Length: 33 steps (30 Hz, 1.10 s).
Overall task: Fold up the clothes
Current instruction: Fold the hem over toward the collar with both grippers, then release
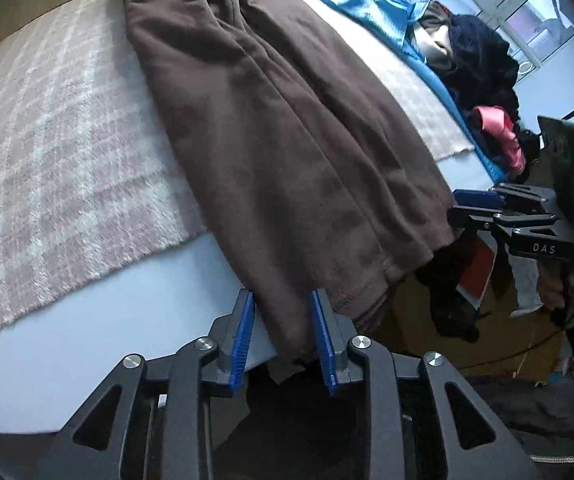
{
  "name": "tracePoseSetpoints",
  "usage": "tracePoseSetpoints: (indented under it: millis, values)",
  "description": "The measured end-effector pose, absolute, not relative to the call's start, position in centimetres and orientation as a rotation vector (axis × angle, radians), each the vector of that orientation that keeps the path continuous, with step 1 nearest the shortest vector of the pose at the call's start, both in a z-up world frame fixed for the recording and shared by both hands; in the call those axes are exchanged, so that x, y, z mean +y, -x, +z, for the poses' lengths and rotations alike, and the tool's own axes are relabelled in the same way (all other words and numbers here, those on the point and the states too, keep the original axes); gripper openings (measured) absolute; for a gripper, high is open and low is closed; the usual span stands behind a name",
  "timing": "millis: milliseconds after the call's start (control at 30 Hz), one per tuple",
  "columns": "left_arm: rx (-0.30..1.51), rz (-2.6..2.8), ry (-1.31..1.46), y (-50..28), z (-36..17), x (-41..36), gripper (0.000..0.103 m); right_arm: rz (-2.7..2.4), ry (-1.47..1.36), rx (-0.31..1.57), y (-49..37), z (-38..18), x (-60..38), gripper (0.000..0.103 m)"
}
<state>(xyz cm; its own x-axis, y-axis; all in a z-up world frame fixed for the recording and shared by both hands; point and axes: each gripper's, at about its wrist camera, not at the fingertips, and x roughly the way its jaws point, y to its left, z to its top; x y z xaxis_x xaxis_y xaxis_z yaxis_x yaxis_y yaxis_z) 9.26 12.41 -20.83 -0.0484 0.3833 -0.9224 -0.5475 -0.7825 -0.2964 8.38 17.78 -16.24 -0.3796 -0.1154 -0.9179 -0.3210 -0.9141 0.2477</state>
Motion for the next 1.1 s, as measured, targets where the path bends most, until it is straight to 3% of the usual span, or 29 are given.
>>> tracePoseSetpoints:
  millis: [167,200,233,267,367,567,867,1000,1100]
  values:
    - [0.165,1.895,1.598,-10.2,-21.0,12.9,0.025,2.475,1.715,0.528,-8.3,-16.1,17.2,0.04]
    - [0.162,1.89,1.594,-10.2,-21.0,13.0,0.019,2.485,1.72,0.525,-8.3,-16.0,17.2,0.035]
    - [0.153,1.886,1.589,-10.1,-21.0,13.0,0.014,2.497,1.732,0.539,-8.3,-16.0,17.1,0.023]
    - [0.138,1.89,1.583,-10.0,-21.0,12.8,0.006,2.505,1.734,0.56,-8.3,-16.0,17.2,0.02]
    - [0.029,1.875,1.581,-9.4,-20.9,11.8,0.004,2.51,1.706,0.648,-8.7,-15.7,17.9,0.013]
    - [-0.123,1.848,1.502,-7.5,-17.0,9.9,0.004,2.575,1.506,0.956,-9.7,-12.0,20.8,0.012]
    - [-0.213,2.0,1.268,3.1,-8.8,9.7,0.004,2.757,1.16,0.998,-2.0,-4.0,27.2,0.011]
    - [-0.212,2.054,1.274,9.0,-10.2,11.5,0.004,2.712,1.205,0.966,4.4,-4.7,31.0,0.011]
    - [-0.172,2.086,1.38,13.4,-14.2,12.7,0.005,2.614,1.37,0.937,9.5,-8.1,33.1,0.015]
